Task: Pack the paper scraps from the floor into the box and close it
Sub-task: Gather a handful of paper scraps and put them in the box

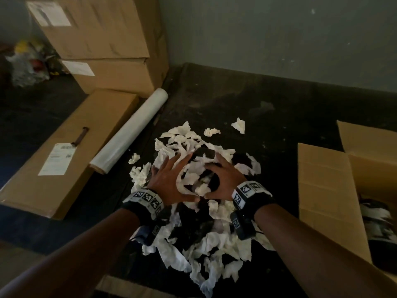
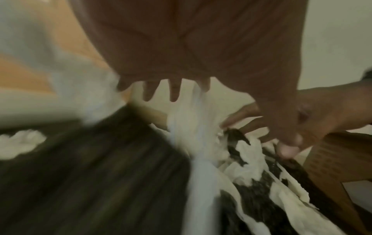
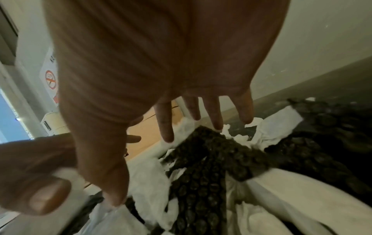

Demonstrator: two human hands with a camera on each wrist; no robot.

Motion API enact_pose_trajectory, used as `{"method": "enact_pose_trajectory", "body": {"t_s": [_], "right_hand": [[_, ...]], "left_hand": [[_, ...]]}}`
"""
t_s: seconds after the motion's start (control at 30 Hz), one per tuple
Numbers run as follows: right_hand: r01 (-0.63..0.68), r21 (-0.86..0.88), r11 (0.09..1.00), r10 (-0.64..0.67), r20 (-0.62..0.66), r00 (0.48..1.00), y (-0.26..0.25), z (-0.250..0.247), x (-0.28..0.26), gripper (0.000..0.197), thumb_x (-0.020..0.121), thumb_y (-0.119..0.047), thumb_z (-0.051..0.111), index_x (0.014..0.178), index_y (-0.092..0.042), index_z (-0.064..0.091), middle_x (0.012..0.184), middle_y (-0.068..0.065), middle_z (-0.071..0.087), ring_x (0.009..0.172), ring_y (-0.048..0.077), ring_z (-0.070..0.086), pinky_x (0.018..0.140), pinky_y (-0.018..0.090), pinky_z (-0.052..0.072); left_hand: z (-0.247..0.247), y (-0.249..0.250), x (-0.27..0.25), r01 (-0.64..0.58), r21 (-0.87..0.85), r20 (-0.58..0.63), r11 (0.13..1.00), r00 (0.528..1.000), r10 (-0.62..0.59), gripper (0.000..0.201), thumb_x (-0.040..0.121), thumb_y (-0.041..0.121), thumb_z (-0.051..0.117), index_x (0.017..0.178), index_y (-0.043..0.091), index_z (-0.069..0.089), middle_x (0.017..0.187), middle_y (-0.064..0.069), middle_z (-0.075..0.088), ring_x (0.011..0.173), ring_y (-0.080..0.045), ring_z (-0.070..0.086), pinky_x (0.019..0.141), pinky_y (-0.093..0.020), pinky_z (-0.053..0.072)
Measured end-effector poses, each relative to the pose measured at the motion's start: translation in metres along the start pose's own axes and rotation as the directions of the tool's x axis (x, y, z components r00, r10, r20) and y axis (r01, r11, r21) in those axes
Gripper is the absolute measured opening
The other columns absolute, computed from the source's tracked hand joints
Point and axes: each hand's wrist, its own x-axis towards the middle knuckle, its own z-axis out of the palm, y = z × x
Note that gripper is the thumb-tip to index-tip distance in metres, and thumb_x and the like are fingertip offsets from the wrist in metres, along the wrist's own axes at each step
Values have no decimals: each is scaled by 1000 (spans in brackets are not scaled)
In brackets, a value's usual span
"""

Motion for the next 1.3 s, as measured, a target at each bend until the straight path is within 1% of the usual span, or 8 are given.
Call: {"method": "enact_pose_trajectory", "body": {"t_s": [0.17,0.27,0.37,0.57,0.7,0.87,1.1,1.3], "right_hand": [[-109,-33,994,101,-185,978,-5,1,-15,93,65,-73,70,141,-32,37,165,3,1,150,32,15,117,58,26],[-338,76,938,344,-301,889,6,21,-27,121,55,-93,56,151,-36,12,165,5,-11,151,36,-3,116,67,12],[-443,252,861,487,-150,861,25,51,-33,143,38,-104,52,150,-50,-19,162,4,-29,150,39,-15,114,72,16],[-222,267,938,233,-11,972,23,54,-18,154,35,-87,77,140,-60,-32,157,0,-41,151,39,-15,113,72,21],[-149,100,984,156,-68,985,21,34,-4,161,29,-87,77,143,-56,-31,155,3,-44,147,45,-23,107,79,12],[-66,-71,995,71,60,996,16,29,19,162,30,-78,86,141,-59,-31,149,0,-52,141,52,-30,102,86,9],[-129,-175,976,150,116,982,8,45,62,166,31,-70,92,144,-56,-29,151,6,-50,137,58,-31,99,87,15],[-178,-142,974,196,125,973,19,64,71,157,37,-71,91,146,-58,-20,156,4,-42,137,58,-33,97,89,12]], "left_hand": [[-7,-4,1,10,142,-42,990,999,-4,135,46,104,56,147,63,-22,170,3,-19,152,-39,-24,110,-83,-5],[4,-18,0,150,138,14,979,988,-153,142,37,108,53,144,63,-28,165,2,-32,149,-42,-30,106,-85,-6],[23,-33,1,268,-14,145,963,954,-263,143,38,102,64,140,67,-31,164,2,-35,150,-43,-27,109,-84,10],[34,-16,26,103,-78,158,992,983,-90,152,39,95,73,146,61,-28,166,-1,-27,153,-46,-14,113,-78,19],[13,-9,40,72,85,140,994,987,-83,159,30,98,70,145,59,-32,162,1,-39,147,-45,-33,107,-86,2],[19,-4,49,-46,193,290,980,957,-12,166,30,90,79,142,56,-39,153,0,-52,141,-46,-40,105,-87,0],[54,-19,68,23,201,369,979,924,-97,166,33,86,82,142,54,-40,153,2,-52,142,-47,-39,104,-88,9],[71,-33,61,91,210,226,973,964,-139,153,37,94,70,148,57,-28,155,4,-50,141,-45,-43,100,-91,3]]}}
